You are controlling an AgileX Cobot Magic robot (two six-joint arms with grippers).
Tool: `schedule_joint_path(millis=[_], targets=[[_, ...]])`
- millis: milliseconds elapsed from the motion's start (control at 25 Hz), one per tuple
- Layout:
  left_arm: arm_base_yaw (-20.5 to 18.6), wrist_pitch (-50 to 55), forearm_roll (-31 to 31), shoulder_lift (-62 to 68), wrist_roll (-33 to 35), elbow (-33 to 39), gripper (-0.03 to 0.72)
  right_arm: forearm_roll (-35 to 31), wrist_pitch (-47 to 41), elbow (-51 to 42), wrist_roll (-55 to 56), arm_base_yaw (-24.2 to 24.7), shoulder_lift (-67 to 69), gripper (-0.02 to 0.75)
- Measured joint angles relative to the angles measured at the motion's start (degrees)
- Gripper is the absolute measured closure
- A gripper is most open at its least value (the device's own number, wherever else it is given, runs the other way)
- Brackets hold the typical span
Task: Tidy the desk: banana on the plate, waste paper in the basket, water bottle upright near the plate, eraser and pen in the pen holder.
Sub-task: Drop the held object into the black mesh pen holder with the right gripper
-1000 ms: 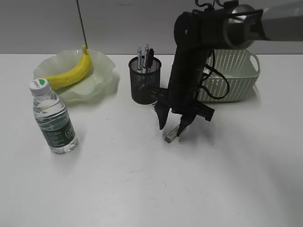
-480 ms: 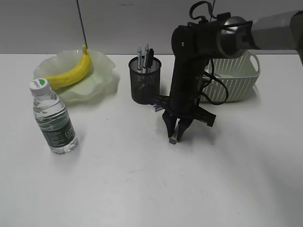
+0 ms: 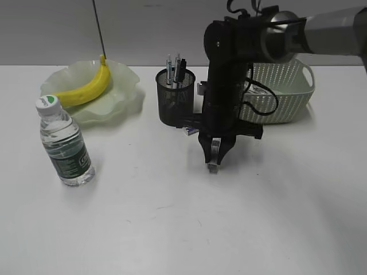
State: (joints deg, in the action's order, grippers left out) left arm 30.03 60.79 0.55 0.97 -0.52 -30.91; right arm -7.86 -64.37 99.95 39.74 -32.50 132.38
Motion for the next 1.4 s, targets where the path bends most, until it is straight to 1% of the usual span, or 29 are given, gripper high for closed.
schedule_joint_path(millis=[120,240,360,520,680,840,960,1240,1400], targets=[[0.00,0.00,0.00,0.00,0.00,0.00,0.326,4.97,-0.17,0.12,-2.74,-2.10,-3.02,0.584],[0.00,0.00,0.00,0.00,0.00,0.00,0.326,7.37,3.25,0.17,-4.58,-4.35,-6.65,0.584],[0.00,0.00,0.00,0.00,0.00,0.00,0.326,7.86,9.12,0.19,-5.22,-6.44,-9.49,0.584],[0.00,0.00,0.00,0.00,0.00,0.00,0.326,12.80,20.27,0.29,-5.58,-8.35,-10.98,0.584],[0.00,0.00,0.00,0.00,0.00,0.00,0.326,16.37,30.61,0.29,-5.58,-7.88,-10.41,0.585],[0.00,0.00,0.00,0.00,0.00,0.00,0.327,22.03,37.48,0.29,-5.39,-6.49,-8.78,0.584],[0.00,0.00,0.00,0.00,0.00,0.00,0.327,24.55,39.32,0.29,-5.39,-5.42,-7.46,0.584],[0.00,0.00,0.00,0.00,0.00,0.00,0.331,25.85,42.33,0.29,-5.34,-3.11,-4.59,0.584],[0.00,0.00,0.00,0.00,0.00,0.00,0.332,26.23,43.85,0.29,-5.34,-2.94,-3.92,0.583]])
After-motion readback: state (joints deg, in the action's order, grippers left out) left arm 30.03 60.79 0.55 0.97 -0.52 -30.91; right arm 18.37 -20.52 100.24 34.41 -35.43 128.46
